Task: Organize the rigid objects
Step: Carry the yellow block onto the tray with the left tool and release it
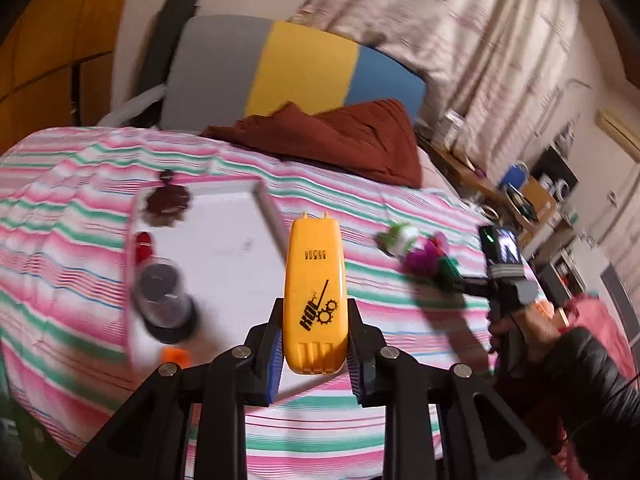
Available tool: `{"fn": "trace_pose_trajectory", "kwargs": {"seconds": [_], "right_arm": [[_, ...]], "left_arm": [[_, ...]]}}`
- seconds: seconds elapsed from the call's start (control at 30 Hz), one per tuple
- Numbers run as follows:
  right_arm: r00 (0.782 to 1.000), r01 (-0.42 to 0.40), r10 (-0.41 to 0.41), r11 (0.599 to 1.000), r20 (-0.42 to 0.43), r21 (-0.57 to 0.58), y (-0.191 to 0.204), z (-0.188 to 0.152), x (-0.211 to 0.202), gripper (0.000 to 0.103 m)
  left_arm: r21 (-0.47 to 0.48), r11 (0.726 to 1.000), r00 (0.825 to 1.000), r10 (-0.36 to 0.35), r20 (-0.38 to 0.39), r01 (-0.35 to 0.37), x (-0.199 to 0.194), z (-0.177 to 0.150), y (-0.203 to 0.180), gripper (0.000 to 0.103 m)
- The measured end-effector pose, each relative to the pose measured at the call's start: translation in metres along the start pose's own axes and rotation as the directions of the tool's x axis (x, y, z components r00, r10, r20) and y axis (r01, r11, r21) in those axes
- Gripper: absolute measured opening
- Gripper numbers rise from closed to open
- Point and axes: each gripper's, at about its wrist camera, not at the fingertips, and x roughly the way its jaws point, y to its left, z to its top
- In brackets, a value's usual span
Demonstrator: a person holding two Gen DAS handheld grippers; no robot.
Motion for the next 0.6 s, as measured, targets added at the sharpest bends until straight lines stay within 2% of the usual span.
{"fn": "trace_pose_trajectory", "kwargs": {"seconds": [0.17, 0.27, 0.37, 0.43, 0.5, 0.53, 0.6], "right_arm": [[1.000, 0.004, -0.004, 1.000, -0.004, -0.004, 0.002, 0.001, 0.000, 0.030], [1.000, 0.003, -0.003, 1.000, -0.007, -0.003, 0.001, 0.002, 0.001, 0.030], [1.000, 0.004, -0.004, 1.000, -0.010, -0.001, 0.002, 0.003, 0.001, 0.030], [1.000, 0.006, -0.006, 1.000, -0.011, -0.003, 0.002, 0.003, 0.001, 0.030], [1.000, 0.007, -0.007, 1.000, -0.012, -0.003, 0.002, 0.003, 0.001, 0.030], [1.000, 0.007, -0.007, 1.000, -0.012, -0.003, 0.002, 0.003, 0.001, 0.030], [1.000, 0.007, -0.007, 1.000, -0.013, -0.003, 0.002, 0.004, 0.002, 0.030]], "left_arm": [[-0.101, 0.995, 1.000, -0.007, 0.001, 0.007, 0.004, 0.032, 0.035, 0.026], [-0.076, 0.997, 1.000, 0.012, 0.008, -0.012, 0.012, 0.059, 0.042, 0.026], [-0.004, 0.999, 0.999, 0.046, -0.013, -0.046, 0.032, 0.080, 0.048, 0.026], [0.016, 0.999, 0.997, 0.048, -0.064, -0.047, 0.052, 0.088, 0.057, 0.026], [-0.009, 0.998, 0.993, 0.067, -0.100, -0.069, 0.066, 0.089, 0.071, 0.026], [-0.028, 0.998, 0.989, 0.048, -0.143, -0.053, 0.078, 0.090, 0.079, 0.026], [-0.066, 0.995, 0.984, 0.067, -0.168, -0.079, 0.090, 0.087, 0.092, 0.026]]}}
